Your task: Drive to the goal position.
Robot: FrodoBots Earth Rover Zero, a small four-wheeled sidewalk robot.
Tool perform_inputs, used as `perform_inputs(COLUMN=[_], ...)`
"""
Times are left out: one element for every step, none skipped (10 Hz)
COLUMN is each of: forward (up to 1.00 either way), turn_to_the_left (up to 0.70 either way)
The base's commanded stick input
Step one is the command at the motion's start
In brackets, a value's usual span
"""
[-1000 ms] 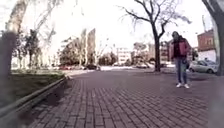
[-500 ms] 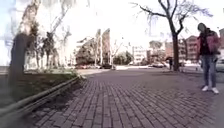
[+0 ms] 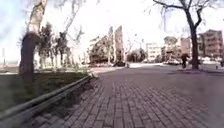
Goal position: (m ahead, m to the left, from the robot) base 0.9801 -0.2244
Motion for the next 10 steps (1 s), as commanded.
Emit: perform_inputs(forward=[0.7, 0.7, 0.7, 0.7, 0.7, 0.7, 0.7, 0.7, 0.7, 0.7], turn_to_the_left=[0.26, 0.26, 0.26, 0.26, 0.26, 0.26, 0.04, -0.14, -0.31, -0.35])
